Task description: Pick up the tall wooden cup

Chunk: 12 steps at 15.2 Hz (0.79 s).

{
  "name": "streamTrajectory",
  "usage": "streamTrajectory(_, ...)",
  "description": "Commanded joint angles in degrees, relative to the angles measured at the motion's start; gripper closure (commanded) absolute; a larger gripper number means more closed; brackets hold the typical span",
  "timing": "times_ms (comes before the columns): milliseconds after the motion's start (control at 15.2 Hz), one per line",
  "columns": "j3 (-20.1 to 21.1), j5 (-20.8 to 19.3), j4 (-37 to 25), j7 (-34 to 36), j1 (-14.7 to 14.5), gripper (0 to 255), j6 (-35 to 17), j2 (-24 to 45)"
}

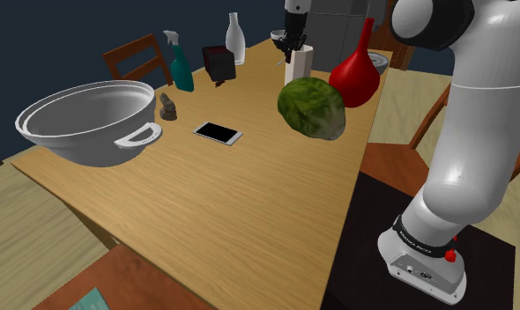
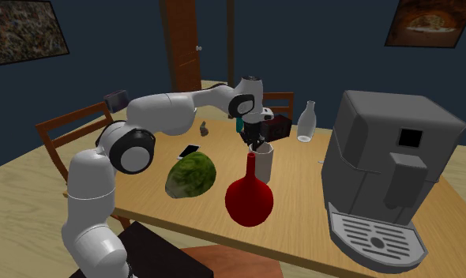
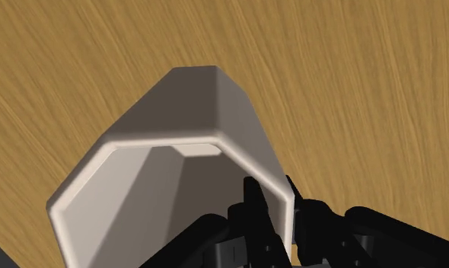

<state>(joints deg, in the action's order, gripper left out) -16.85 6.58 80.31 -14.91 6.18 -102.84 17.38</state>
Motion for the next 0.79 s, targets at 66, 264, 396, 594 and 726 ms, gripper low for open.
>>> streamTrajectory(66,0.0,0.0,0.0,0.0,0.0,255,0.0,0.0)
streamTrajectory(264,0.0,0.0,-0.9,0.1,0.0,255,0.9,0.2)
streamTrajectory(396,0.0,0.1,-2.9,0.1,0.2,255,2.5,0.4)
streamTrajectory(594,-0.1,0.2,-6.0,0.1,0.5,255,5.1,1.0)
streamTrajectory(726,-0.1,0.4,-8.3,0.2,0.7,255,6.9,1.5)
